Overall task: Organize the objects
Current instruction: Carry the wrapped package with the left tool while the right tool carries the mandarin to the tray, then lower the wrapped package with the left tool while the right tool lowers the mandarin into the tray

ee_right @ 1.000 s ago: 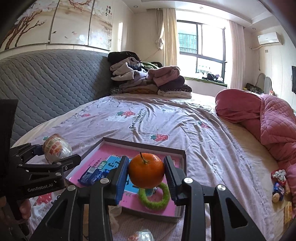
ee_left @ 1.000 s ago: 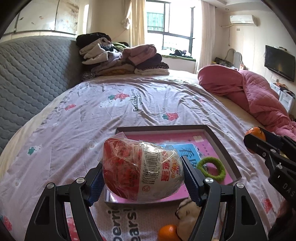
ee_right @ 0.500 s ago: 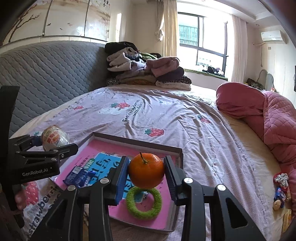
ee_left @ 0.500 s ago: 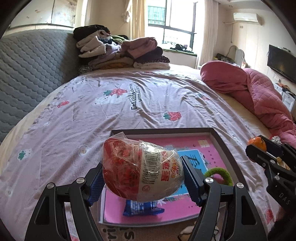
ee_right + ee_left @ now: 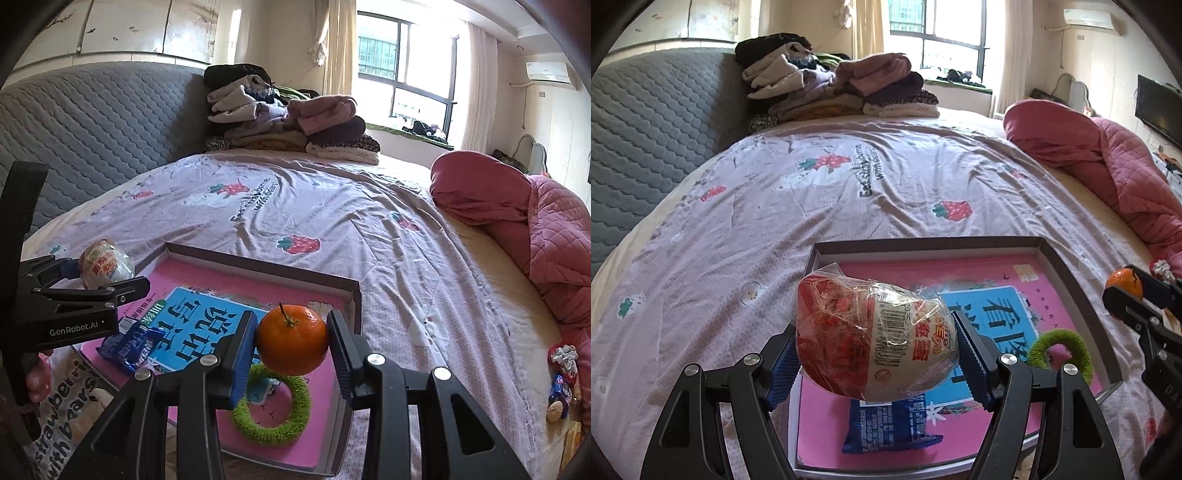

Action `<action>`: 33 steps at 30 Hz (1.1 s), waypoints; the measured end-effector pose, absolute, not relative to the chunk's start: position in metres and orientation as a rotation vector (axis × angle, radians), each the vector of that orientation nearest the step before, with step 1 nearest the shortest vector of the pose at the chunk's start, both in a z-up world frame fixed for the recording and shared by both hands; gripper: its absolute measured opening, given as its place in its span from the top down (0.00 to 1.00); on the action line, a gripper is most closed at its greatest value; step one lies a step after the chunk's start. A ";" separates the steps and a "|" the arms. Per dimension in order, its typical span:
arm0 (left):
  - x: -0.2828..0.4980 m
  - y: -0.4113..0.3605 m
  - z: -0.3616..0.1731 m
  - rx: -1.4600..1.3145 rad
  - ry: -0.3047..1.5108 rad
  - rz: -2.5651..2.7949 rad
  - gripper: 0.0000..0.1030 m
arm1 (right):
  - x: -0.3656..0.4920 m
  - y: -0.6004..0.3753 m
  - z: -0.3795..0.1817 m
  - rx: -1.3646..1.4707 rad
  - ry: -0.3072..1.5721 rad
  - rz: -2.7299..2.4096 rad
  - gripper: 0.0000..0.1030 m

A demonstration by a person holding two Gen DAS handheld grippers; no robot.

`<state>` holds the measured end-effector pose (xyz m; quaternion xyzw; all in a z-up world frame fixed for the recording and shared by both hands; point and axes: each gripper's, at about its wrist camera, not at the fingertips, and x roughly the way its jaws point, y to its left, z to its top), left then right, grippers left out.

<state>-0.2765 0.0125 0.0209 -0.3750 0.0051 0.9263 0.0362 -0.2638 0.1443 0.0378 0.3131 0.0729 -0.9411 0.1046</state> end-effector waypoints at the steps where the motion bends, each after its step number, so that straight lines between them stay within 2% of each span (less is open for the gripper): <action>1: -0.278 0.012 0.019 -1.158 0.015 2.844 0.26 | -0.266 0.144 0.037 0.925 0.214 -2.775 0.62; 18: -0.309 0.007 -0.015 -1.313 -0.005 2.786 0.26 | -0.320 0.150 -0.006 1.091 0.232 -2.700 0.62; 33: -0.323 0.016 -0.034 -1.390 0.056 2.750 0.26 | -0.337 0.145 -0.028 1.201 0.253 -2.660 0.62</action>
